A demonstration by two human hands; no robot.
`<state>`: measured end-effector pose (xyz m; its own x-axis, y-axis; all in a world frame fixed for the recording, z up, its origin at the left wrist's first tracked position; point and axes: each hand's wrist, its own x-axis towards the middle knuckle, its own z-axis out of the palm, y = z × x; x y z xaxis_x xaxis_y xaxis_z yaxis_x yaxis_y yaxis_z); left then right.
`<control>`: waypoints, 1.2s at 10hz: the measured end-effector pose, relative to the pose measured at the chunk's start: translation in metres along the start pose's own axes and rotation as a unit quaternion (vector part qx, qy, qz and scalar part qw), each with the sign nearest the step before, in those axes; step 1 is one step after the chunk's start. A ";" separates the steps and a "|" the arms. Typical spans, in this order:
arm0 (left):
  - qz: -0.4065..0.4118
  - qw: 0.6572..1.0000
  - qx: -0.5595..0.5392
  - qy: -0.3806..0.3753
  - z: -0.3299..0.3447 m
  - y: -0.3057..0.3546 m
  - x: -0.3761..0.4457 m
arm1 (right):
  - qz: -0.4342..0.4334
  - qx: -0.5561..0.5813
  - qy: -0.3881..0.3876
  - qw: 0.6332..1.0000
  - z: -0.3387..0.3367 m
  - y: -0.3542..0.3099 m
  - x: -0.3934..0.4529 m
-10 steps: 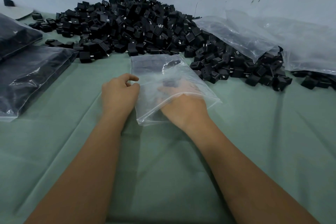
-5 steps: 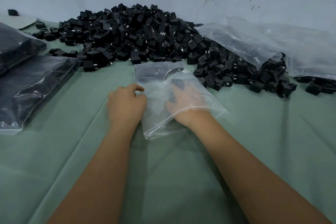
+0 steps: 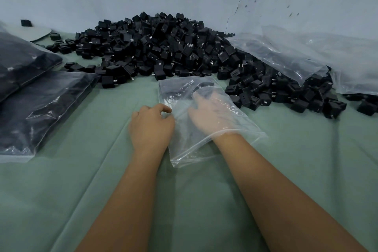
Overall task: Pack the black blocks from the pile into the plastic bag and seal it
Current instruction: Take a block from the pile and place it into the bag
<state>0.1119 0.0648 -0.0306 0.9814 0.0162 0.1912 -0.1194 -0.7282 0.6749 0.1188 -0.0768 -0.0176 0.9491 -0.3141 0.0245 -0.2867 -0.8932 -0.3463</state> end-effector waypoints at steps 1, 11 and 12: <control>-0.003 1.000 0.002 -0.006 0.000 0.001 0.000 | -0.004 0.002 -0.021 1.000 0.009 0.001 0.004; -0.002 1.000 0.020 0.010 0.000 0.004 -0.004 | -0.083 -0.025 -0.028 0.996 0.002 0.013 -0.009; -0.004 1.000 0.024 0.010 0.001 0.003 -0.002 | -0.098 -0.032 -0.019 0.994 0.000 0.012 -0.013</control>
<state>0.1094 0.0620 -0.0299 0.9792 0.0347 0.2000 -0.1042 -0.7598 0.6418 0.1031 -0.0839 -0.0219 0.9916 -0.1195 0.0491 -0.1014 -0.9555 -0.2770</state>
